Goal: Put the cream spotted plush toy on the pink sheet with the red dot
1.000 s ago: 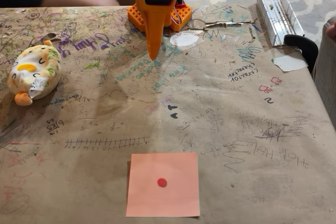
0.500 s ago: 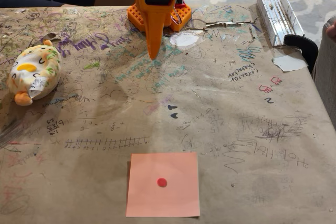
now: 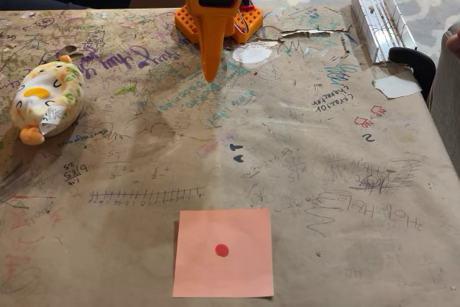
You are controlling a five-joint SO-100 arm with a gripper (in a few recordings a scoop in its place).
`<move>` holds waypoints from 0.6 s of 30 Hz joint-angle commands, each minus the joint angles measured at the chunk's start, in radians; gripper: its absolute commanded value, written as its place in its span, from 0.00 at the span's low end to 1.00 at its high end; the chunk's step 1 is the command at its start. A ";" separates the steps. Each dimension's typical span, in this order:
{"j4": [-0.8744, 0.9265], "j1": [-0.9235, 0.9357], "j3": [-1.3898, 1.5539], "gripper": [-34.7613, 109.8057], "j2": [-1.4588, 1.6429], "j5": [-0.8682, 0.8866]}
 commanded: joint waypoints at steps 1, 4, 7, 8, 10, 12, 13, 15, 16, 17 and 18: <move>0.003 0.009 -0.025 0.24 0.005 -0.005; 0.006 0.012 -0.038 0.24 0.003 -0.009; 0.031 0.049 -0.107 0.26 -0.031 -0.041; 0.028 0.080 -0.143 0.26 -0.083 -0.060; -0.025 0.149 -0.210 0.27 -0.250 -0.109; -0.097 0.247 -0.295 0.30 -0.486 -0.186; -0.115 0.310 -0.354 0.31 -0.617 -0.227; -0.106 0.436 -0.492 0.35 -0.862 -0.353; -0.095 0.503 -0.560 0.36 -0.957 -0.410; -0.087 0.566 -0.612 0.37 -1.026 -0.465; -0.086 0.617 -0.649 0.38 -1.071 -0.517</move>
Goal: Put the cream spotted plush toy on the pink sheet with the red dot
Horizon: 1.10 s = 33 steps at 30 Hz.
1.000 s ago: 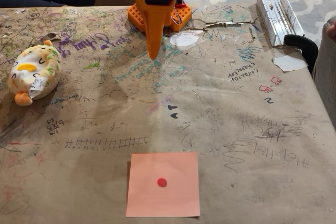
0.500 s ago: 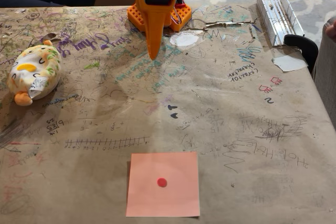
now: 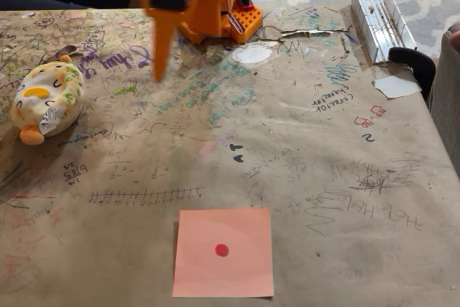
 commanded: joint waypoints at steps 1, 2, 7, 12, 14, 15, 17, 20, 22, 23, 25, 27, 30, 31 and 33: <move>-0.008 0.206 -0.261 0.40 -0.221 -0.230; -0.012 0.249 -0.279 0.41 -0.232 -0.278; -0.054 0.370 -0.367 0.47 -0.291 -0.368; 0.095 0.402 -0.546 0.50 -0.465 -0.433; 0.193 0.419 -0.604 0.50 -0.528 -0.485; 0.242 0.430 -0.629 0.50 -0.554 -0.511; 0.281 0.445 -0.635 0.50 -0.565 -0.546; 0.278 0.468 -0.629 0.50 -0.601 -0.561; 0.241 0.495 -0.647 0.50 -0.647 -0.557; 0.221 0.511 -0.660 0.50 -0.664 -0.561; 0.202 0.540 -0.689 0.50 -0.693 -0.609; 0.204 0.569 -0.730 0.50 -0.719 -0.670; 0.192 0.580 -0.818 0.50 -0.811 -0.736; 0.192 0.577 -0.854 0.50 -0.856 -0.753; 0.196 0.569 -0.911 0.50 -0.933 -0.808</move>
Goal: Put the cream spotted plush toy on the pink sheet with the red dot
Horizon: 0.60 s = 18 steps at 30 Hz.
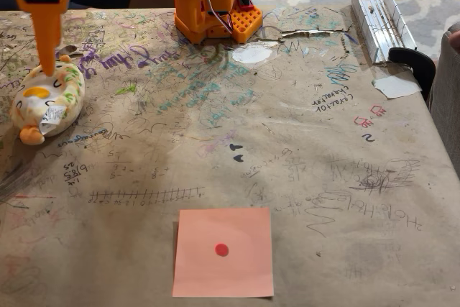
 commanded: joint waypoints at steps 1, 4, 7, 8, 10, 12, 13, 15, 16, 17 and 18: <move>-0.003 0.002 -0.141 0.50 -0.061 -0.098; -0.037 -0.015 -0.160 0.50 -0.084 -0.164; -0.038 -0.034 -0.172 0.50 -0.091 -0.189; -0.034 -0.040 -0.178 0.50 -0.098 -0.190; -0.031 -0.049 -0.179 0.50 -0.115 -0.210; -0.037 -0.055 -0.181 0.50 -0.130 -0.212; -0.038 -0.057 -0.181 0.50 -0.133 -0.221; -0.038 -0.058 -0.178 0.50 -0.141 -0.227; -0.037 -0.061 -0.172 0.50 -0.143 -0.224; -0.028 -0.066 -0.163 0.50 -0.143 -0.222; -0.015 -0.072 -0.147 0.50 -0.143 -0.227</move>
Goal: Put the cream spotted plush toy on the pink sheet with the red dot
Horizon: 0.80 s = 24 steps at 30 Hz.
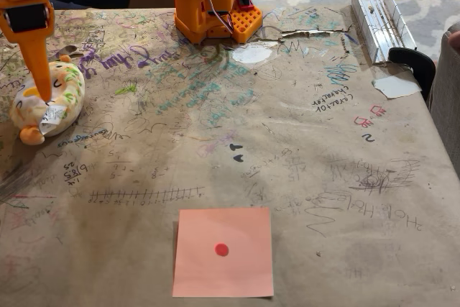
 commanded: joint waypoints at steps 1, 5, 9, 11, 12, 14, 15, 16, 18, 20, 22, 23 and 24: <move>0.029 -0.014 0.014 0.50 0.034 -0.018; 0.025 -0.037 0.089 0.50 0.063 -0.015; -0.002 -0.069 0.066 0.50 0.000 0.017; 0.006 -0.074 0.012 0.50 -0.067 0.032; 0.018 -0.074 -0.023 0.50 -0.106 0.038; 0.114 -0.067 -0.130 0.50 -0.172 0.035; 0.132 -0.069 -0.166 0.49 -0.199 0.041; 0.153 -0.067 -0.196 0.49 -0.218 0.044; 0.183 -0.066 -0.235 0.49 -0.245 0.041; 0.215 -0.064 -0.264 0.46 -0.265 0.026; 0.239 -0.060 -0.299 0.30 -0.287 0.040; 0.272 -0.058 -0.325 0.27 -0.304 0.021; 0.293 -0.058 -0.348 0.24 -0.319 0.014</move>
